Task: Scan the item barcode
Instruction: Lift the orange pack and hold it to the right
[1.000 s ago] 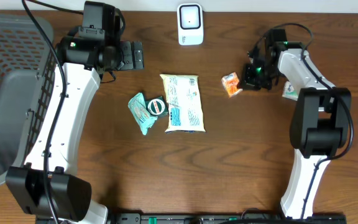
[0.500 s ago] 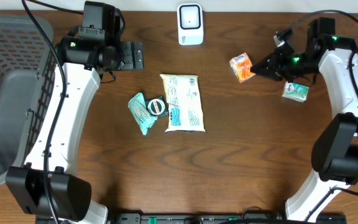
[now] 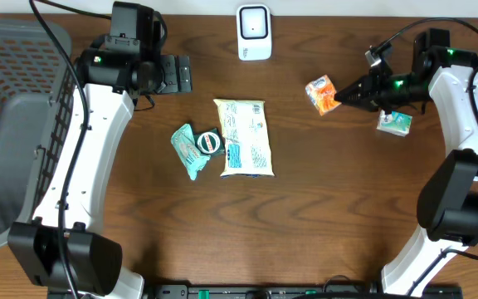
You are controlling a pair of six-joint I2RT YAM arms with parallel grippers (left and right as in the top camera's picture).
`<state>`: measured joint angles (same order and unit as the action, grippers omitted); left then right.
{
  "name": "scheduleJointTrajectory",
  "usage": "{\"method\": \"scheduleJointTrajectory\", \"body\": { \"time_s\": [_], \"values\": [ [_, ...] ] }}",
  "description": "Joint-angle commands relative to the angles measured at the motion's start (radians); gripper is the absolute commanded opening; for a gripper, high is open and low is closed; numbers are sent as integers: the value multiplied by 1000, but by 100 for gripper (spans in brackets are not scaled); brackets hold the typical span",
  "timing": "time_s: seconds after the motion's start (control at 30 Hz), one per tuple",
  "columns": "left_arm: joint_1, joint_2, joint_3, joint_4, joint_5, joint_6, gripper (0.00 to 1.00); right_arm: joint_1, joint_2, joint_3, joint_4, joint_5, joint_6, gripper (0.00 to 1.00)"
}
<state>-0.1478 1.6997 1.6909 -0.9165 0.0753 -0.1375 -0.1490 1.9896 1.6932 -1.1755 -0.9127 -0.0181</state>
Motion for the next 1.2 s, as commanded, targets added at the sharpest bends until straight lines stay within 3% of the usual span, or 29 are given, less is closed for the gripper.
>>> {"method": "scheduleJointTrajectory", "body": {
  "time_s": [0.0,0.77,1.17],
  "values": [
    [1,-6,9,-3,-6,-6,98,-6,2,-1,-21,-21,-43,1],
    [1,-6,9,-3,-6,-5,98,-8,9,-87,11,-7,-44,1],
    [1,-6,9,-3,-6,-5,98,-39,9,-250,102,-208,-102,1]
  ]
}}
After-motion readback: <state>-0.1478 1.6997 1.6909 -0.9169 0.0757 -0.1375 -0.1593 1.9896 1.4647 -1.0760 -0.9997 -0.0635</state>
